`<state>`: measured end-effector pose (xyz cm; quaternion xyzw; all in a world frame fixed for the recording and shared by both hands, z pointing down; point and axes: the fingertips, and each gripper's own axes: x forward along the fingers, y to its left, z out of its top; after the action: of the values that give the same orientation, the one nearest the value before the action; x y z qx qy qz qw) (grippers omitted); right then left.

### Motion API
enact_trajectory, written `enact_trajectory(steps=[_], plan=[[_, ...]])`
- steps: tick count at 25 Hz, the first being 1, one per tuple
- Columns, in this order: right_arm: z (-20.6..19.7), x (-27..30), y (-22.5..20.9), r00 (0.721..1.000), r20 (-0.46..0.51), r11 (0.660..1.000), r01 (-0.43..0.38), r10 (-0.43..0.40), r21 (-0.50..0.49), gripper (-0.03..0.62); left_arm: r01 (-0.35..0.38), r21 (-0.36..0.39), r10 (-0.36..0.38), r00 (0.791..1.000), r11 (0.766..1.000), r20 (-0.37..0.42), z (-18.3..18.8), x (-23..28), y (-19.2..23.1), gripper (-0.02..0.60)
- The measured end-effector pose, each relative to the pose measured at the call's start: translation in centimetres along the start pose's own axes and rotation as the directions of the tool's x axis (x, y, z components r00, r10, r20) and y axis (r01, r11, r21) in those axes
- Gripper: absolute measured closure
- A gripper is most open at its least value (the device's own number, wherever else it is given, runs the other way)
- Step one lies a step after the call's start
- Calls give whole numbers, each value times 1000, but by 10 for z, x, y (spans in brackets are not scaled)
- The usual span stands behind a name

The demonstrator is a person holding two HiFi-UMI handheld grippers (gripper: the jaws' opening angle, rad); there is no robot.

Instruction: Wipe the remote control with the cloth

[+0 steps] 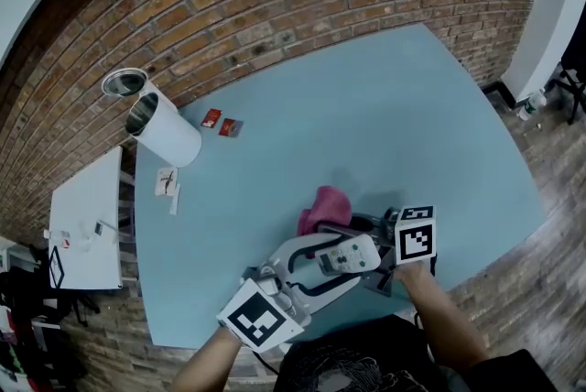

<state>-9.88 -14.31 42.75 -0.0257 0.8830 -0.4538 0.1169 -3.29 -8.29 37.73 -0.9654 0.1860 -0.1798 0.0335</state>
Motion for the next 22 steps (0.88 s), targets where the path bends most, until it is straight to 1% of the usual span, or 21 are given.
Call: enact_trajectory(steps=[5, 9, 11, 13, 15, 17, 18, 20, 22], plan=[[-7, 0, 0, 1000, 6, 999, -3, 3, 35, 533, -49, 13, 49, 999, 999, 7, 0, -5, 9, 337], [-11, -5, -2, 1000, 17, 998, -7, 6, 69, 533, -71, 4, 71, 997, 997, -13, -6, -6, 13, 337], [-14, -7, -5, 1000, 21, 997, 7, -9, 79, 533, -75, -4, 75, 997, 997, -29, -11, -5, 13, 337], [-14, -12, -13, 997, 31, 996, 67, -69, 63, 533, -75, 1, 75, 994, 997, -77, -26, -3, 14, 337], [-11, -21, -27, 986, 45, 987, 160, -161, 25, 533, -66, 18, 68, 986, 998, -151, -50, -1, 12, 337], [-9, -35, -41, 964, 50, 965, 261, -260, -20, 533, -51, 13, 53, 974, 999, -221, -75, 1, 8, 337], [-9, -44, -49, 949, 46, 949, 313, -311, -48, 533, -44, 5, 44, 966, 999, -253, -87, 2, 6, 337], [-8, -60, -62, 915, 43, 909, 404, -401, -100, 532, -21, -2, 20, 945, 1000, -326, -113, 3, 0, 337], [-5, -71, -67, 892, 50, 883, 452, -449, -125, 533, 11, -8, -13, 914, 1000, -405, -140, 4, -7, 337]])
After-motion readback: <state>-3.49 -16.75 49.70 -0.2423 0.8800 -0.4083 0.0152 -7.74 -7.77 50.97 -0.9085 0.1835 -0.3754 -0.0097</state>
